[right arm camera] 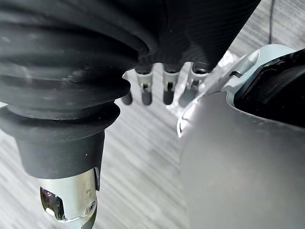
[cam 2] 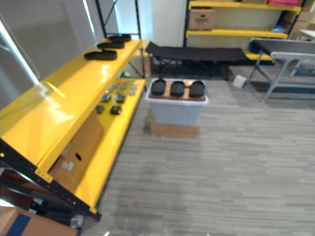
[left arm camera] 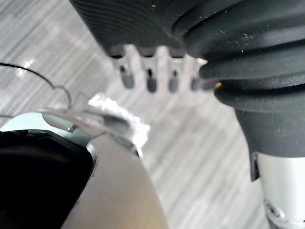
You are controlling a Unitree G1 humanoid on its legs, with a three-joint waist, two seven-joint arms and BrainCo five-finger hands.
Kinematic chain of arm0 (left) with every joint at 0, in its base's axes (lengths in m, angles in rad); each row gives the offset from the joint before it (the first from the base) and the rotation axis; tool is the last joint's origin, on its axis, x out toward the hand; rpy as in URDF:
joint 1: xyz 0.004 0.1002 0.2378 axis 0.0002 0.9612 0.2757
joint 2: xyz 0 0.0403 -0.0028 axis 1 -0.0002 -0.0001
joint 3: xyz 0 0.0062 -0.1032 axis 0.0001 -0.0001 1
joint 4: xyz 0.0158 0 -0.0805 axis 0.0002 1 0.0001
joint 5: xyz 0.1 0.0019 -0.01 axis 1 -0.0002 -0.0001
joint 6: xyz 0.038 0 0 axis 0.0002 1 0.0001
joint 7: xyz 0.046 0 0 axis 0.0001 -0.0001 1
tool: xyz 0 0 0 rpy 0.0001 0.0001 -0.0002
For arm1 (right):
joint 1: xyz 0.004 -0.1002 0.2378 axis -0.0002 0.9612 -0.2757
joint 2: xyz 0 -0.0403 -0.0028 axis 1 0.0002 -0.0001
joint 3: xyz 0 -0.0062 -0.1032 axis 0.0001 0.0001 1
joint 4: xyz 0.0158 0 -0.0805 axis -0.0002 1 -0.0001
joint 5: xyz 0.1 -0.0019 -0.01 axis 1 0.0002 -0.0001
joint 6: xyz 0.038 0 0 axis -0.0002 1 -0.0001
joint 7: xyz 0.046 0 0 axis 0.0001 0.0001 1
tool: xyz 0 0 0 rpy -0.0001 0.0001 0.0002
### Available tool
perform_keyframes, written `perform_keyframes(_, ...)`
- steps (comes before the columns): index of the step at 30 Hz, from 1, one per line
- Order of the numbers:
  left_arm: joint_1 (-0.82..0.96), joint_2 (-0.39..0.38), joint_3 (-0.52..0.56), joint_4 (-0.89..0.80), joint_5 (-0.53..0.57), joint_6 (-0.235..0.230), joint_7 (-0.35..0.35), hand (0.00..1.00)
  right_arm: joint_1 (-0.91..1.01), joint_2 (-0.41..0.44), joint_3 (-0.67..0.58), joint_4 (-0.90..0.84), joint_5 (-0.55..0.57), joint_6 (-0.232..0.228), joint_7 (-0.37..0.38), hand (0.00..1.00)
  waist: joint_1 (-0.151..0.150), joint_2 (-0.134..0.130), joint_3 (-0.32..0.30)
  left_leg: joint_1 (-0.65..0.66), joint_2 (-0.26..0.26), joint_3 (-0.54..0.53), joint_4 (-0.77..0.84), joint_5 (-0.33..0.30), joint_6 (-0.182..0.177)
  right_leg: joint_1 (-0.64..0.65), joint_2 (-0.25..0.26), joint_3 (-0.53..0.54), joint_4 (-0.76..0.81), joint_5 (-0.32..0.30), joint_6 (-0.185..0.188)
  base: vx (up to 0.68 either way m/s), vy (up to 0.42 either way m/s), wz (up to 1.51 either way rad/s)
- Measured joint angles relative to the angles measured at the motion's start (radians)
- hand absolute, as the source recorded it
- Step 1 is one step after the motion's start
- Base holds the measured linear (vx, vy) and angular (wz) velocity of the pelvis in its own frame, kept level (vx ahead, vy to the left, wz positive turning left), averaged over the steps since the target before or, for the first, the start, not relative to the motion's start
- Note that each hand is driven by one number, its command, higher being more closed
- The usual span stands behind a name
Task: Walk over and take plastic housings, then place them on the shelf
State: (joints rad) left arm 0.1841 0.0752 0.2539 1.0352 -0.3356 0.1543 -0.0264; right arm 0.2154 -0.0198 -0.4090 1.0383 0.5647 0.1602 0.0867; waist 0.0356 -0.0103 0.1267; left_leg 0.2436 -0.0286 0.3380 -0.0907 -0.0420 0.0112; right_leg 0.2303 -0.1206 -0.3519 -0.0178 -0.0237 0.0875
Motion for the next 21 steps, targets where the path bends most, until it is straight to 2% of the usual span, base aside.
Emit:
perform_keyframes(13,0.003,0.006,-0.002,0.005,0.034,0.001,-0.026,0.00,0.006,-0.007,-0.001,0.004,0.012,0.012,0.008,0.00,-0.001,-0.006,-0.006,-0.001,-0.016,0.005,0.001,-0.012,0.013,0.015,-0.004,0.000,-0.029,0.024,0.011,0.01,0.041,-0.01)
perform_keyframes(16,-0.006,0.011,-0.018,0.006,0.043,0.001,-0.030,0.00,-0.001,-0.012,-0.001,0.003,0.013,0.014,0.013,0.00,-0.004,-0.006,-0.004,-0.002,-0.018,0.013,0.001,-0.027,0.013,-0.008,-0.017,0.004,0.015,-0.001,0.007,0.05,0.043,-0.08)
perform_keyframes(18,-0.011,0.018,-0.044,0.008,0.064,0.001,-0.038,0.00,-0.005,-0.022,-0.004,-0.001,0.032,0.013,0.024,0.00,-0.006,-0.001,0.003,-0.001,-0.017,0.019,0.001,-0.046,0.020,-0.071,-0.037,0.024,0.149,-0.048,0.007,0.05,0.079,-0.15)
perform_keyframes(19,-0.025,0.023,-0.086,0.015,0.081,0.003,-0.041,0.00,-0.028,-0.035,-0.006,-0.010,0.050,0.010,0.027,0.00,-0.011,0.016,0.015,0.003,-0.004,0.026,0.001,-0.052,0.028,-0.184,-0.061,0.033,0.376,-0.066,-0.015,0.04,0.103,-0.14)
perform_keyframes(20,-0.029,0.029,-0.101,0.018,0.081,0.006,-0.044,0.00,-0.035,-0.034,-0.010,-0.020,0.051,0.009,0.029,0.00,-0.016,0.016,0.021,0.009,-0.002,0.026,0.001,-0.055,0.032,-0.225,-0.076,0.033,0.464,-0.064,-0.020,0.06,0.107,-0.12)
perform_keyframes(21,-0.038,0.037,-0.108,0.017,0.081,0.010,-0.047,0.00,-0.047,-0.027,-0.025,-0.032,0.051,0.008,0.035,0.00,-0.023,0.023,0.040,0.035,-0.001,0.027,0.002,-0.059,0.042,-0.277,-0.101,0.033,0.583,-0.076,-0.040,0.07,0.063,-0.02)
